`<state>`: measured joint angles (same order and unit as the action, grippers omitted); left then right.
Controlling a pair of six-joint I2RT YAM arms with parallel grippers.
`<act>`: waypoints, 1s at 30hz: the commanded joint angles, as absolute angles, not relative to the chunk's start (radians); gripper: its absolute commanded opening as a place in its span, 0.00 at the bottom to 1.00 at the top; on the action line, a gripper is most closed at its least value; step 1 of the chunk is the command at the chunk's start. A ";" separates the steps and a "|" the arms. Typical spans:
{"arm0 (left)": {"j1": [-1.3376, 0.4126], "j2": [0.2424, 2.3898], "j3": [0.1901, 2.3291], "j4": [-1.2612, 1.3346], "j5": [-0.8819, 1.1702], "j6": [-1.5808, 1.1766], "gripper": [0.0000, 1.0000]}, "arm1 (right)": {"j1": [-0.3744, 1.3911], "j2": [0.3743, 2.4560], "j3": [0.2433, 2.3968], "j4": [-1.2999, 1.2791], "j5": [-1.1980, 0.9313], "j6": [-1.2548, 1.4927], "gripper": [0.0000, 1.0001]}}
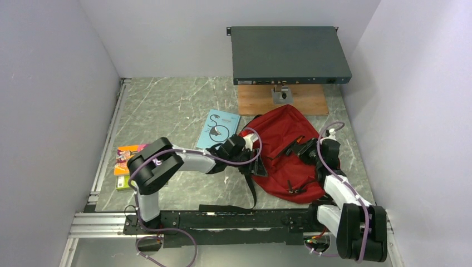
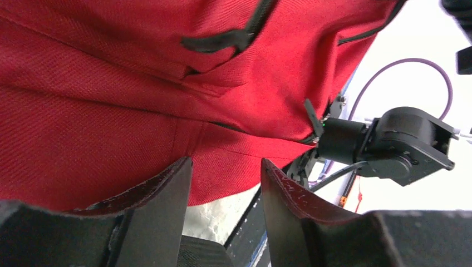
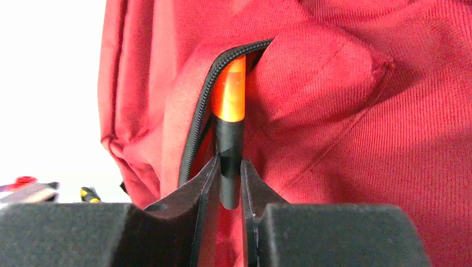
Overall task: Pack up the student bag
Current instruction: Place the stationery in the student bag.
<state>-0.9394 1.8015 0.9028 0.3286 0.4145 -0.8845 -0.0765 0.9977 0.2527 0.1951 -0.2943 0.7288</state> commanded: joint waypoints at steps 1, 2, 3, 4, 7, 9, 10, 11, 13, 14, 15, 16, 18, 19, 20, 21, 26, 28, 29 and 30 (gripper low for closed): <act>-0.969 1.872 0.954 0.437 0.450 -0.948 0.52 | -0.128 1.072 0.272 0.410 -0.422 0.814 0.00; -0.972 1.882 0.953 0.435 0.442 -0.960 0.52 | -0.136 1.106 0.284 0.435 -0.441 0.835 0.00; -0.975 1.891 0.950 0.439 0.437 -0.973 0.51 | -0.142 1.143 0.295 0.464 -0.469 0.858 0.00; -0.976 1.901 0.943 0.451 0.434 -0.984 0.50 | -0.145 1.177 0.303 0.502 -0.493 0.882 0.00; -0.982 1.927 0.937 0.452 0.424 -1.010 0.49 | -0.146 1.255 0.308 0.628 -0.542 0.984 0.00; -0.983 1.940 0.932 0.461 0.426 -1.024 0.49 | -0.146 1.297 0.293 0.734 -0.572 1.068 0.00; -0.985 1.944 0.932 0.469 0.426 -1.029 0.49 | -0.146 1.315 0.283 0.785 -0.588 1.116 0.00; -0.986 1.947 0.935 0.466 0.428 -1.032 0.49 | -0.146 1.328 0.272 0.842 -0.599 1.162 0.00; -0.992 1.951 0.944 0.456 0.426 -1.028 0.49 | -0.143 1.340 0.256 0.911 -0.597 1.244 0.00; -0.995 1.953 0.949 0.450 0.423 -1.023 0.49 | -0.141 1.343 0.257 0.922 -0.588 1.251 0.00; -0.998 1.956 0.954 0.444 0.421 -1.019 0.49 | -0.137 1.344 0.262 0.915 -0.580 1.250 0.00; -1.001 1.958 0.959 0.439 0.420 -1.016 0.49 | -0.137 1.344 0.264 0.909 -0.571 1.254 0.00; -1.006 1.962 0.968 0.435 0.424 -1.016 0.49 | -0.136 1.338 0.270 0.905 -0.555 1.260 0.00; -1.007 1.963 0.968 0.438 0.425 -1.015 0.49 | -0.128 1.337 0.286 0.858 -0.543 1.249 0.00; -1.008 1.958 0.967 0.439 0.423 -1.013 0.49 | -0.121 1.341 0.313 0.797 -0.530 1.225 0.00; -1.009 1.953 0.966 0.438 0.419 -1.009 0.49 | -0.116 1.353 0.331 0.756 -0.520 1.202 0.00; -1.008 1.881 0.945 0.428 0.416 -0.971 0.56 | -0.115 1.405 0.448 0.489 -0.534 1.028 0.00; -1.008 1.822 0.928 0.407 0.404 -0.939 0.63 | -0.115 1.383 0.487 0.320 -0.499 0.922 0.06; -1.008 1.791 0.920 0.385 0.396 -0.918 0.66 | -0.116 1.367 0.503 0.236 -0.476 0.848 0.13; -1.007 1.753 0.914 0.360 0.386 -0.898 0.67 | -0.115 1.347 0.520 0.153 -0.449 0.809 0.17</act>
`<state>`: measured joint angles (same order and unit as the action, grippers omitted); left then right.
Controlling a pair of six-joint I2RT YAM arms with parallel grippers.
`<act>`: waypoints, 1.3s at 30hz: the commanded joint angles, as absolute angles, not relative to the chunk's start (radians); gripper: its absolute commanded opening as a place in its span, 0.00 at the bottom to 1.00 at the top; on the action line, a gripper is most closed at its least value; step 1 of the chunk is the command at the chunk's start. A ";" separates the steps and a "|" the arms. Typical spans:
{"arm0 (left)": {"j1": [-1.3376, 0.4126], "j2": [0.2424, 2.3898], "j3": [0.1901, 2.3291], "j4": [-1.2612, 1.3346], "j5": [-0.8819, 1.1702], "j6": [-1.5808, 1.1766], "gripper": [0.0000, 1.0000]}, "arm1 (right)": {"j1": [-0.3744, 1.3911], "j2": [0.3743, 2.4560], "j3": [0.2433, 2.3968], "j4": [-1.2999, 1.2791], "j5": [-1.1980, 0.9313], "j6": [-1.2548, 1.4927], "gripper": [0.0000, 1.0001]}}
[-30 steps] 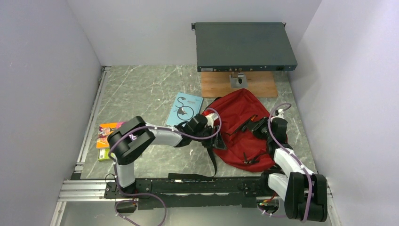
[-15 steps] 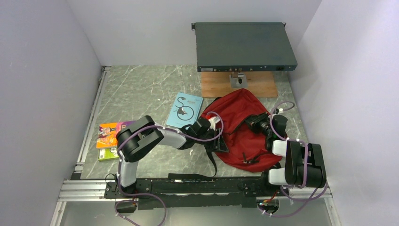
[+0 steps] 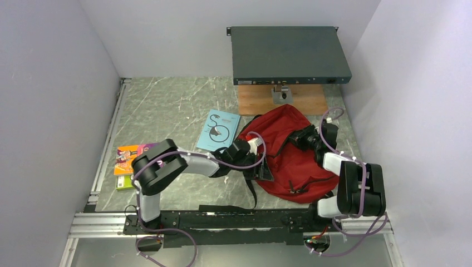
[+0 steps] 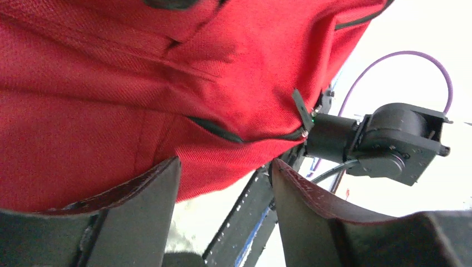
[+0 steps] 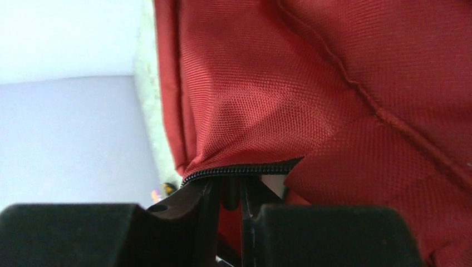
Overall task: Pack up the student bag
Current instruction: Place the stationery in the student bag, then pick up the stationery from the center of the board.
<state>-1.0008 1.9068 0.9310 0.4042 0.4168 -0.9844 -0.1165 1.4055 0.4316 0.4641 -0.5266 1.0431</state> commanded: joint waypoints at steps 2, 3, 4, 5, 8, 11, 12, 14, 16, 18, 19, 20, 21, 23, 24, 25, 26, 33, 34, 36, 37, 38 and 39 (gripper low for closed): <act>-1.005 1.678 0.894 0.317 0.358 -0.869 0.68 | -0.115 1.291 0.524 0.043 -0.420 0.723 0.24; -1.002 1.639 0.875 0.312 0.349 -0.863 0.68 | -0.115 1.259 0.521 0.011 -0.401 0.698 0.26; -0.997 1.606 0.854 0.318 0.344 -0.865 0.69 | -0.115 1.229 0.516 -0.027 -0.386 0.681 0.28; -0.991 1.569 0.827 0.329 0.344 -0.871 0.70 | -0.115 1.202 0.513 -0.056 -0.375 0.667 0.30; -0.962 1.467 0.753 0.351 0.348 -0.894 0.72 | -0.115 1.114 0.517 -0.151 -0.337 0.634 0.33; -0.924 1.359 0.689 0.322 0.341 -0.889 0.77 | -0.115 1.040 0.537 -0.246 -0.296 0.608 0.36; -0.908 1.316 0.669 0.299 0.330 -0.879 0.78 | -0.115 1.019 0.543 -0.271 -0.288 0.604 0.36; -0.878 1.206 0.631 0.220 0.293 -0.847 0.83 | -0.114 0.975 0.551 -0.310 -0.286 0.600 0.37; -0.844 1.107 0.611 0.125 0.256 -0.805 0.87 | -0.111 0.942 0.558 -0.355 -0.281 0.590 0.37; -0.810 1.009 0.608 0.015 0.212 -0.754 0.90 | -0.078 0.909 0.584 -0.386 -0.258 0.564 0.37; -0.795 0.958 0.613 -0.069 0.182 -0.725 0.92 | -0.024 0.891 0.601 -0.390 -0.235 0.544 0.37; -0.776 0.909 0.620 -0.140 0.142 -0.699 0.94 | 0.060 0.868 0.620 -0.386 -0.195 0.525 0.39; -0.765 0.857 0.629 -0.204 0.098 -0.676 0.96 | 0.149 0.857 0.646 -0.382 -0.144 0.508 0.42; -0.745 0.761 0.651 -0.321 0.016 -0.632 0.99 | 0.346 0.867 0.697 -0.356 -0.047 0.487 0.48; -0.739 0.716 0.669 -0.379 -0.033 -0.607 0.99 | 0.425 0.891 0.722 -0.335 -0.018 0.484 0.50; -0.737 0.676 0.688 -0.428 -0.074 -0.587 1.00 | 0.501 0.919 0.744 -0.310 -0.005 0.480 0.53; -0.734 0.639 0.709 -0.471 -0.112 -0.573 1.00 | 0.565 0.962 0.769 -0.281 0.010 0.472 0.56; -0.733 0.454 0.874 -0.710 -0.272 -0.541 1.00 | 0.884 1.387 0.978 -0.015 -0.079 0.330 0.81; -0.733 0.428 0.890 -0.730 -0.288 -0.545 1.00 | 0.897 1.451 1.006 0.034 -0.115 0.314 0.81; -0.733 0.375 0.912 -0.761 -0.320 -0.556 1.00 | 0.920 1.571 1.061 0.107 -0.171 0.266 0.82; -0.733 0.349 0.919 -0.769 -0.334 -0.558 1.00 | 0.931 1.629 1.099 0.121 -0.185 0.245 0.82; -0.733 0.323 0.923 -0.775 -0.354 -0.558 1.00 | 0.946 1.701 1.147 0.131 -0.193 0.228 0.81; -0.733 0.299 0.928 -0.786 -0.382 -0.563 1.00 | 0.955 1.751 1.181 0.143 -0.198 0.211 0.81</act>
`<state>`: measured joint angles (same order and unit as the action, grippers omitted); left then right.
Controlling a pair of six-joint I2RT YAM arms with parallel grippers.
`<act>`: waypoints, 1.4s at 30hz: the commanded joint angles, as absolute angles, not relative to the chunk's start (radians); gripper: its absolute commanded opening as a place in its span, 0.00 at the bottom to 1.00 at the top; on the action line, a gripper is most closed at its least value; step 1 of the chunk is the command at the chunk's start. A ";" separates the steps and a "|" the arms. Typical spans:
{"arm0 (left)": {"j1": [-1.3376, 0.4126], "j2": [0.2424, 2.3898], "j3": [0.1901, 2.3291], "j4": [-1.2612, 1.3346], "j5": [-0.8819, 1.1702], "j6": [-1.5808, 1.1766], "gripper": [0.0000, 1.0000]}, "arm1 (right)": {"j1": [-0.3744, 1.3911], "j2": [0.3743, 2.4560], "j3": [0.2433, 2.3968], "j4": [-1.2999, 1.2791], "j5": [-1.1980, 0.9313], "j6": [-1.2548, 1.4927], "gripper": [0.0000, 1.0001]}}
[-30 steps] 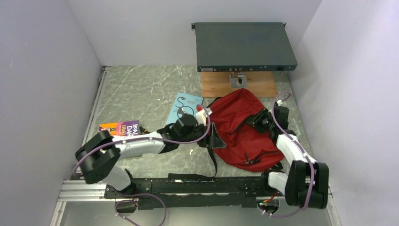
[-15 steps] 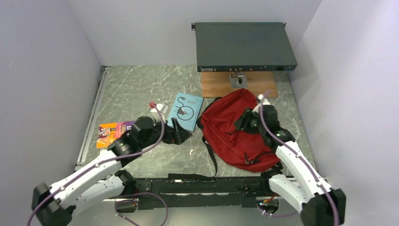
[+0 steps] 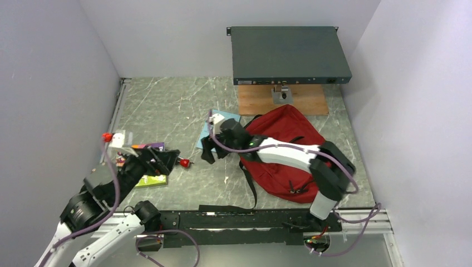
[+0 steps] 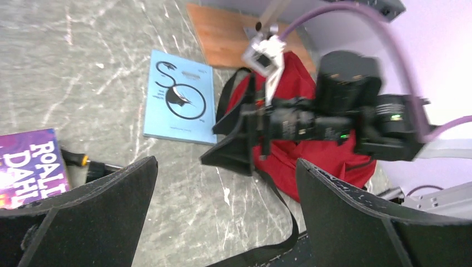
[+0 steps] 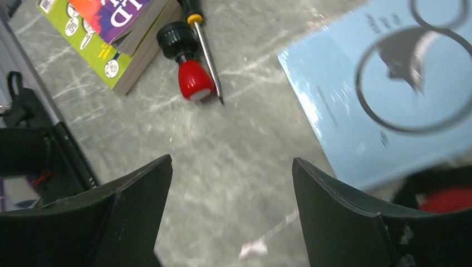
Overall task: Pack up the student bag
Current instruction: Pick up the stationery from the center of the board.
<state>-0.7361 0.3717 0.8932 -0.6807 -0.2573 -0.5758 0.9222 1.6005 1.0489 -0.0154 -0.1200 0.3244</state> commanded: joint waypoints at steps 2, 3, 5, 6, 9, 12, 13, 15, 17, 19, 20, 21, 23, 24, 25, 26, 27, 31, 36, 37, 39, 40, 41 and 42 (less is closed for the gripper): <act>-0.733 0.259 0.935 -0.809 -0.433 -0.586 1.00 | 0.975 1.830 1.233 0.171 -0.204 0.179 0.81; -0.733 0.243 0.934 -0.814 -0.442 -0.593 1.00 | 0.983 1.864 1.255 0.180 -0.199 0.167 0.81; -0.733 0.211 0.927 -0.816 -0.452 -0.604 1.00 | 1.004 1.918 1.294 0.193 -0.195 0.144 0.80; -0.733 0.197 0.920 -0.815 -0.453 -0.606 1.00 | 1.015 1.941 1.311 0.195 -0.188 0.134 0.80; -0.733 0.172 0.910 -0.829 -0.465 -0.613 1.00 | 1.047 2.007 1.377 0.173 -0.153 0.107 0.78; -0.733 0.161 0.910 -0.842 -0.469 -0.609 1.00 | 1.076 2.060 1.441 0.124 -0.106 0.087 0.76; -0.732 0.159 0.911 -0.846 -0.468 -0.608 1.00 | 1.088 2.078 1.469 0.106 -0.087 0.080 0.75; -0.733 0.154 0.910 -0.850 -0.466 -0.609 1.00 | 1.102 2.104 1.486 0.093 -0.049 0.067 0.73; -0.732 0.144 0.908 -0.853 -0.463 -0.609 1.00 | 1.110 2.120 1.494 0.086 -0.025 0.059 0.70; -0.732 0.135 0.907 -0.860 -0.462 -0.610 1.00 | 1.114 2.132 1.502 0.078 -0.017 0.057 0.66; -0.733 0.130 0.906 -0.864 -0.462 -0.611 1.00 | 1.117 2.138 1.509 0.069 -0.017 0.053 0.64; -0.733 0.128 0.907 -0.867 -0.461 -0.611 1.00 | 1.120 2.147 1.518 0.058 -0.014 0.050 0.61; -0.732 0.123 0.908 -0.872 -0.460 -0.609 1.00 | 1.128 2.161 1.530 0.047 -0.008 0.043 0.59; -0.732 0.121 0.909 -0.873 -0.460 -0.608 1.00 | 1.134 2.165 1.529 0.048 -0.004 0.039 0.59; -0.732 0.122 0.910 -0.875 -0.461 -0.607 1.00 | 1.140 2.167 1.527 0.050 -0.002 0.036 0.59; -0.733 0.122 0.910 -0.876 -0.462 -0.607 1.00 | 1.143 2.168 1.524 0.053 -0.003 0.034 0.59; -0.733 0.123 0.910 -0.877 -0.459 -0.607 1.00 | 1.146 2.171 1.522 0.053 0.017 0.032 0.59; -0.732 0.122 0.901 -0.876 -0.456 -0.613 1.00 | 1.155 2.180 1.512 0.057 0.057 0.029 0.59; -0.732 0.132 0.894 -0.864 -0.446 -0.616 1.00 | 1.158 2.137 1.468 0.087 0.105 0.041 0.31; -0.733 0.138 0.894 -0.860 -0.446 -0.615 1.00 | 1.157 2.122 1.456 0.094 0.108 0.048 0.24; -0.732 0.149 0.891 -0.854 -0.446 -0.616 1.00 | 1.157 2.085 1.428 0.107 0.111 0.061 0.13; -0.732 0.157 0.891 -0.847 -0.442 -0.617 1.00 | 1.157 2.065 1.420 0.105 0.113 0.068 0.08; -0.732 0.162 0.890 -0.839 -0.439 -0.617 1.00 | 1.157 2.042 1.407 0.104 0.114 0.078 0.03; -0.732 0.168 0.890 -0.831 -0.436 -0.618 1.00 | 1.155 2.002 1.383 0.103 0.115 0.094 0.00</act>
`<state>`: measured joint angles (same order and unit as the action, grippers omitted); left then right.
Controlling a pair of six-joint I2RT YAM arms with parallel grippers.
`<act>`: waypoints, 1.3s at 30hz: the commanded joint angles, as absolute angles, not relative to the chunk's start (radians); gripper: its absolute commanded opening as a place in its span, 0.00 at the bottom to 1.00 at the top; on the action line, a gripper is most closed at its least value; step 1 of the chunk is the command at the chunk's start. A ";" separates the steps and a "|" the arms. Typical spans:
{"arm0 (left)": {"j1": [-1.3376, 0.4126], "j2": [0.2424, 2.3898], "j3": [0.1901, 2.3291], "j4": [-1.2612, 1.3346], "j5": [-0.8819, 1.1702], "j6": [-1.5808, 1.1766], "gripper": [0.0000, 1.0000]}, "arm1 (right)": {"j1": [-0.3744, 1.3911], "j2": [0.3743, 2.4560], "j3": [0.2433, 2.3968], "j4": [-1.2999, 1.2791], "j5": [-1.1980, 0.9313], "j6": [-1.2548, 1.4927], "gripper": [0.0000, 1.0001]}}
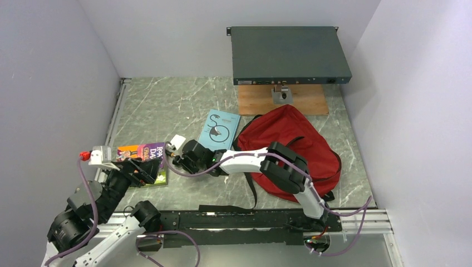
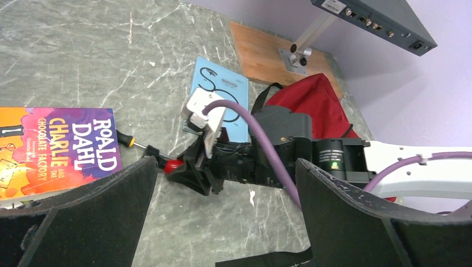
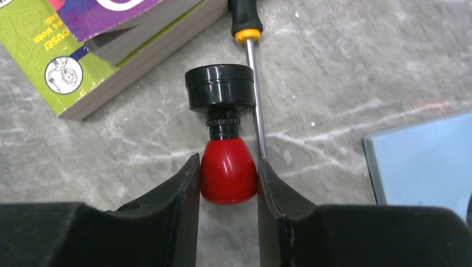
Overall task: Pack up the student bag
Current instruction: Pick up the stationery from the center of the board, then place the stationery in the student bag.
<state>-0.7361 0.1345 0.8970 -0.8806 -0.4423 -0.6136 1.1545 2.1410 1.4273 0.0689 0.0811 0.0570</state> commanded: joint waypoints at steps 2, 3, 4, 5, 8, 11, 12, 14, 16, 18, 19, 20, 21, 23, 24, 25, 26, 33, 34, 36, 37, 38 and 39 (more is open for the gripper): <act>-0.732 0.182 0.890 -0.808 -0.430 -0.620 1.00 | 1.149 1.921 1.328 0.101 0.113 0.130 0.00; -0.732 0.189 0.890 -0.798 -0.427 -0.622 1.00 | 1.144 1.870 1.288 0.108 0.109 0.149 0.00; -0.732 0.198 0.889 -0.788 -0.424 -0.622 1.00 | 1.133 1.817 1.250 0.110 0.103 0.171 0.00; -0.732 0.208 0.887 -0.776 -0.421 -0.624 1.00 | 1.122 1.759 1.212 0.102 0.102 0.192 0.00; -0.732 0.250 0.866 -0.721 -0.394 -0.627 1.00 | 1.076 1.568 1.090 0.029 0.159 0.249 0.00; -0.733 0.334 0.831 -0.645 -0.323 -0.636 1.00 | 0.986 1.379 0.971 -0.101 0.215 0.316 0.00; -0.732 0.375 0.819 -0.614 -0.274 -0.637 1.00 | 0.927 1.316 0.934 -0.159 0.236 0.351 0.00; -0.732 0.472 0.802 -0.531 -0.188 -0.627 0.99 | 0.840 1.185 0.860 -0.258 0.273 0.421 0.00; -0.733 0.610 0.799 -0.442 -0.094 -0.611 0.97 | 0.773 1.041 0.788 -0.330 0.306 0.484 0.00; -0.733 0.750 0.810 -0.332 0.023 -0.576 0.92 | 0.727 0.893 0.742 -0.418 0.379 0.554 0.00; -0.735 0.824 0.825 -0.256 0.103 -0.565 0.89 | 0.702 0.857 0.738 -0.481 0.420 0.589 0.00; -0.740 0.907 0.847 -0.208 0.177 -0.551 0.87 | 0.673 0.829 0.741 -0.541 0.453 0.621 0.00; -0.757 0.984 0.878 -0.171 0.227 -0.540 0.87 | 0.640 0.815 0.743 -0.596 0.482 0.651 0.00; -0.846 1.151 0.983 -0.155 0.240 -0.492 0.87 | 0.557 0.815 0.747 -0.696 0.503 0.681 0.00; -0.888 1.229 1.045 -0.170 0.216 -0.463 0.87 | 0.509 0.817 0.745 -0.719 0.499 0.691 0.00; -0.925 1.309 1.116 -0.192 0.177 -0.439 0.87 | 0.445 0.814 0.738 -0.734 0.489 0.697 0.00; -0.951 1.385 1.179 -0.210 0.150 -0.419 0.85 | 0.402 0.809 0.732 -0.738 0.473 0.707 0.00; -1.048 1.788 1.496 -0.199 0.009 -0.328 0.80 | 0.081 0.778 0.651 -0.663 0.118 0.690 0.00; -1.055 1.830 1.534 -0.209 0.003 -0.317 0.81 | 0.058 0.764 0.630 -0.647 0.070 0.686 0.00; -1.061 1.919 1.604 -0.224 0.002 -0.323 0.82 | 0.045 0.724 0.577 -0.588 -0.024 0.679 0.00; -1.061 1.948 1.635 -0.231 0.003 -0.322 0.83 | 0.046 0.711 0.552 -0.555 -0.067 0.671 0.00; -1.063 1.976 1.662 -0.232 0.003 -0.318 0.83 | 0.045 0.697 0.525 -0.523 -0.094 0.655 0.00; -1.067 1.999 1.684 -0.230 -0.023 -0.311 0.84 | 0.045 0.692 0.510 -0.501 -0.101 0.644 0.00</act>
